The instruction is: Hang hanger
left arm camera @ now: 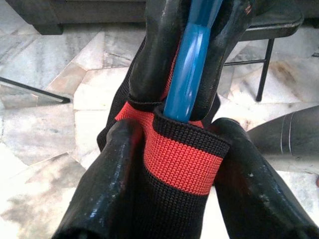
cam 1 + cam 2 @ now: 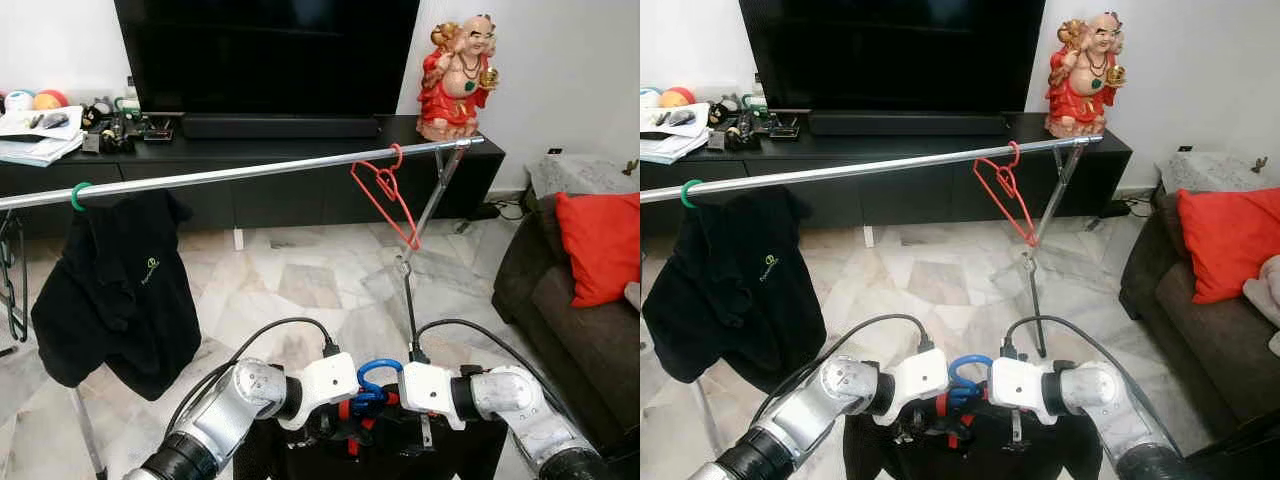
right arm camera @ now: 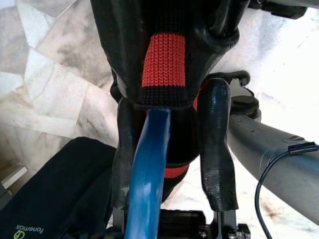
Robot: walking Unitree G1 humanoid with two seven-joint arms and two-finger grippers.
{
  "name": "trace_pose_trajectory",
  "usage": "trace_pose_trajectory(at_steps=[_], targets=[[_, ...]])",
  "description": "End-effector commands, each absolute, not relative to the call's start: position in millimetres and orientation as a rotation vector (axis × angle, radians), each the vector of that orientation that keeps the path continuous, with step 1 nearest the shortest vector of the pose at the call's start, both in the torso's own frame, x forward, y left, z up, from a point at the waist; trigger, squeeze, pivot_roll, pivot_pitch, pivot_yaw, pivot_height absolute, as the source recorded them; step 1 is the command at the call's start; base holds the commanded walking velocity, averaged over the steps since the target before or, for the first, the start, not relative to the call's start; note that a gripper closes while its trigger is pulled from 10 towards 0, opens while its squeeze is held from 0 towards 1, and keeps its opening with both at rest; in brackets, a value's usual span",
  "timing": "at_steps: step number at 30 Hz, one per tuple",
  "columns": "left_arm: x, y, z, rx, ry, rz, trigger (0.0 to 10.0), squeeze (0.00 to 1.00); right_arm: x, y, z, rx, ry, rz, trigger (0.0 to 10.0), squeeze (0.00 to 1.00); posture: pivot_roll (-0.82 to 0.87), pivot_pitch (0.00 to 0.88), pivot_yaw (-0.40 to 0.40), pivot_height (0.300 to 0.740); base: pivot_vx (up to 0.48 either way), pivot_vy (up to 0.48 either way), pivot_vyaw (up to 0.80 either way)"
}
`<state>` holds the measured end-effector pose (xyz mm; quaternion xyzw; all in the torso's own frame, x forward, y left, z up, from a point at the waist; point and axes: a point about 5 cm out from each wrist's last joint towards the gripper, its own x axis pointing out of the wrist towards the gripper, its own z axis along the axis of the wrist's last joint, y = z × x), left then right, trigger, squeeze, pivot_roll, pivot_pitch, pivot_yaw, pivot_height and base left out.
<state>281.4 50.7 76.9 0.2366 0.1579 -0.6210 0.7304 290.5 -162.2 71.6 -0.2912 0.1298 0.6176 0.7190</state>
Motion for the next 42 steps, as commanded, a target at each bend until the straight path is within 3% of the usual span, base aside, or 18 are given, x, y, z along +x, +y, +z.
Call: trace_pose_trajectory(at_steps=[1, 23, 24, 26, 27, 28, 29, 42], targets=[[277, 46, 73, 0.564, 0.366, -1.418, 0.0, 0.0, 298, -160, 86, -0.652, 0.213, 1.34, 0.0, 0.0, -0.09, 0.0, -0.062, 0.74, 0.0, 0.0, 0.0], [277, 45, 64, 0.635, 0.38, -1.397, 0.0, 0.0, 296, -157, 84, -0.644, 0.211, 1.342, 0.0, 0.0, -0.09, 0.0, -0.057, 0.74, 0.0, 0.0, 0.0], [277, 45, 64, 0.625, 0.377, -1.397, 0.0, 0.0, 295, -156, 84, -0.634, 0.216, 1.349, 0.5, 0.0, -0.09, 0.0, -0.057, 0.74, 0.0, 0.0, 0.0], [276, 44, 65, 0.623, 0.376, -1.397, 0.0, 0.0, 295, -156, 83, -0.629, 0.218, 1.351, 0.5, 0.0, -0.09, 0.0, -0.057, 0.74, 0.0, 0.0, 0.0], [277, 45, 64, 0.625, 0.377, -1.396, 0.0, 0.0, 295, -156, 83, -0.628, 0.224, 1.356, 9.1, 0.14, -0.09, 0.0, -0.056, 0.74, 0.0, 0.0, 0.0], [276, 45, 64, 0.626, 0.376, -1.395, 0.0, 0.0, 294, -156, 82, -0.627, 0.23, 1.359, 10.0, 0.45, -0.09, 0.0, -0.057, 0.74, 0.0, 0.0, 0.0], [276, 45, 64, 0.627, 0.376, -1.394, 0.0, 0.0, 293, -157, 81, -0.618, 0.25, 1.367, 10.0, 0.99, -0.09, 0.0, -0.057, 0.74, 0.0, 0.0, 0.0], [280, 46, 62, 0.654, 0.372, -1.355, 0.0, 0.0, 282, -167, 82, -0.63, 0.351, 1.489, 10.0, 1.0, -0.1, 0.0, -0.061, 0.74, 0.0, 0.0, 0.0]])
